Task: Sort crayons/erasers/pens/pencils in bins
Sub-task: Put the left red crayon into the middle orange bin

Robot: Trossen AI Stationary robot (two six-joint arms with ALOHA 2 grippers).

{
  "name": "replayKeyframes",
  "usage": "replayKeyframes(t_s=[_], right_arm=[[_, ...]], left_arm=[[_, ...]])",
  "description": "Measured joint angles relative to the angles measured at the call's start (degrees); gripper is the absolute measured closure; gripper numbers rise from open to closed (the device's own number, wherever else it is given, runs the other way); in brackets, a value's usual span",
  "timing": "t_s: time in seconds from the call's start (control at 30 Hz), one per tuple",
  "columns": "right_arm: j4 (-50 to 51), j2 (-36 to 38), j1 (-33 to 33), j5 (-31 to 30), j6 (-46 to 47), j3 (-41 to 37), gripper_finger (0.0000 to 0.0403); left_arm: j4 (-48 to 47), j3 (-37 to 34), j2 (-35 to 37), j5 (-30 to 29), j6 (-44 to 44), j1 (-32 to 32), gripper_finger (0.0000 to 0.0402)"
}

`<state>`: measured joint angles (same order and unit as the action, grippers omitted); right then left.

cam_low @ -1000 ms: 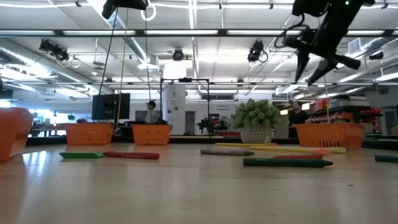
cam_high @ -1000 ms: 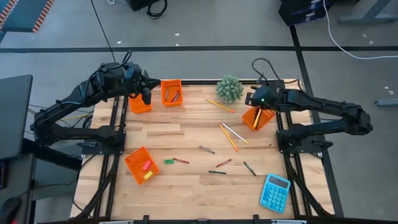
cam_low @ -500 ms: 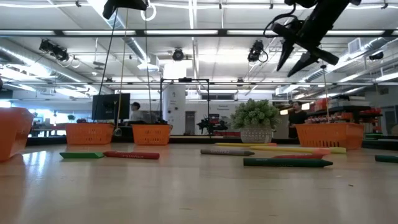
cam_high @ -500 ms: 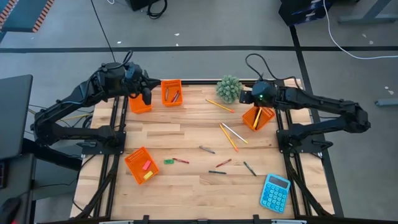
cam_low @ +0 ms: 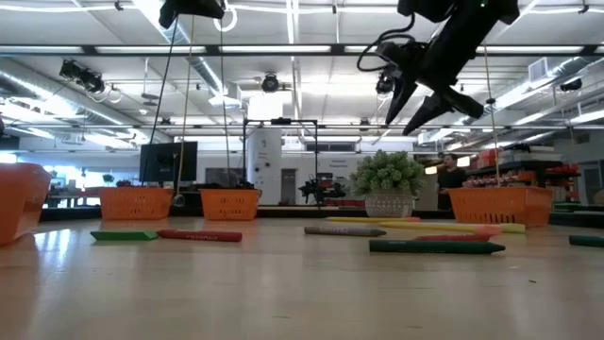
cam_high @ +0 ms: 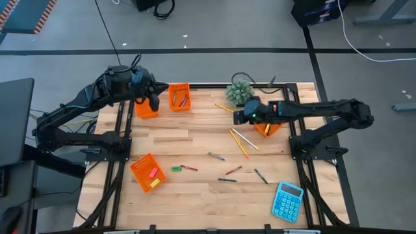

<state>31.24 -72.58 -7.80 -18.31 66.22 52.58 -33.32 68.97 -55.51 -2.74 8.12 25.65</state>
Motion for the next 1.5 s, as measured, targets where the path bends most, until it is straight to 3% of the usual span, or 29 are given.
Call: replayKeyframes(t_s=[0.2, 0.4, 0.77, 1.0, 1.37, 1.43, 1.5], right_arm=[[-0.5, -4.3, 6.4, 5.8, 1.8, 0.0, 0.0240], [6.5, -7.2, 11.8, 14.3, 16.2, 0.0, 0.0242], [10.2, -11.4, 19.8, 17.2, 28.2, 0.0, 0.0242], [11.0, -13.5, 19.1, 17.3, 21.2, 4.8, 0.0242], [21.1, -24.8, 16.0, 14.7, 1.7, 24.1, 0.0242], [21.0, -26.4, 15.6, 13.7, -0.6, 25.9, 0.0242], [21.1, -27.4, 15.2, 12.8, -1.3, 26.8, 0.0242]], left_arm=[[-2.3, 0.0, 0.0, 0.0, -3.3, 0.0, 0.0378], [-2.9, 0.0, 0.0, 0.0, -4.7, 0.0, 0.0368], [-3.1, 0.0, 0.0, 0.0, -3.5, 0.0, 0.0376], [-6.0, 0.0, 0.1, 0.0, -2.4, 0.0, 0.0369], [-10.2, 0.0, 1.4, -0.1, -0.8, 0.0, 0.0381], [-13.5, 0.0, 1.9, -3.1, 0.9, 0.0, 0.0383], [-18.3, 0.0, 2.0, -10.0, 8.0, 0.3, 0.0384]])
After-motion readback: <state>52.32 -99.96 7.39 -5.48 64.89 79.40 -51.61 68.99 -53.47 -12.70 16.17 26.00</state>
